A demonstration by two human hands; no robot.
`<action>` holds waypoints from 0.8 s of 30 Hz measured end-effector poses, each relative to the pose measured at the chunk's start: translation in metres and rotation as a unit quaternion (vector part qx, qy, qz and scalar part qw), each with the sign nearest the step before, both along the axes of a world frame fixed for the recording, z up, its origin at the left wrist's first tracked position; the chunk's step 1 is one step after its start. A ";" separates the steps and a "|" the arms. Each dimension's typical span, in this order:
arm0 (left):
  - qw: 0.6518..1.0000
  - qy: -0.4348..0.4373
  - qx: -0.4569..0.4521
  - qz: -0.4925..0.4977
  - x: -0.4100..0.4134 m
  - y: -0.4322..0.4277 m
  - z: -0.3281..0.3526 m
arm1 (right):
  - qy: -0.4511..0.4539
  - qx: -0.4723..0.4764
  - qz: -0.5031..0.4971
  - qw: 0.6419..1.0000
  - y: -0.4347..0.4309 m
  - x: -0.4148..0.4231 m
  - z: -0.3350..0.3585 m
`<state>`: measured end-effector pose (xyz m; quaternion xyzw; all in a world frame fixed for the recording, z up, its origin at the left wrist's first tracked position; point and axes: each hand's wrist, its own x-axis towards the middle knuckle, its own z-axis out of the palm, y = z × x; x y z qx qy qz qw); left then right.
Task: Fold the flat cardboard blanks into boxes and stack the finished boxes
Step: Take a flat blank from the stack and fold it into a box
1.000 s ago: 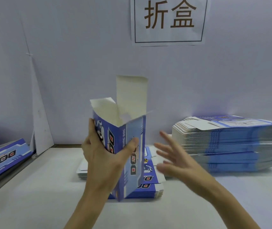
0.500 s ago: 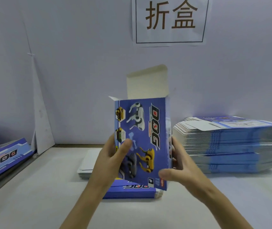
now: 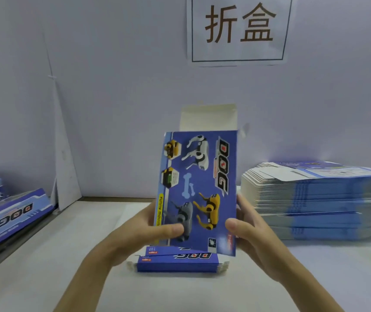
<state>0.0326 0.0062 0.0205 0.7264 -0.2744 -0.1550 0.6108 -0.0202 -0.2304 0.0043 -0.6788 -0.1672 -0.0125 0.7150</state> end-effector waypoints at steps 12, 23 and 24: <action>0.837 0.053 -0.344 0.423 0.034 0.123 0.047 | 0.082 -0.110 -0.111 0.984 0.011 0.009 -0.015; 0.906 -0.280 0.198 0.249 0.052 0.003 -0.009 | 0.111 -0.160 -0.118 0.974 0.014 0.009 -0.022; 0.909 -0.262 0.280 0.164 0.048 -0.016 -0.031 | 0.114 -0.176 -0.119 0.971 0.013 0.010 -0.024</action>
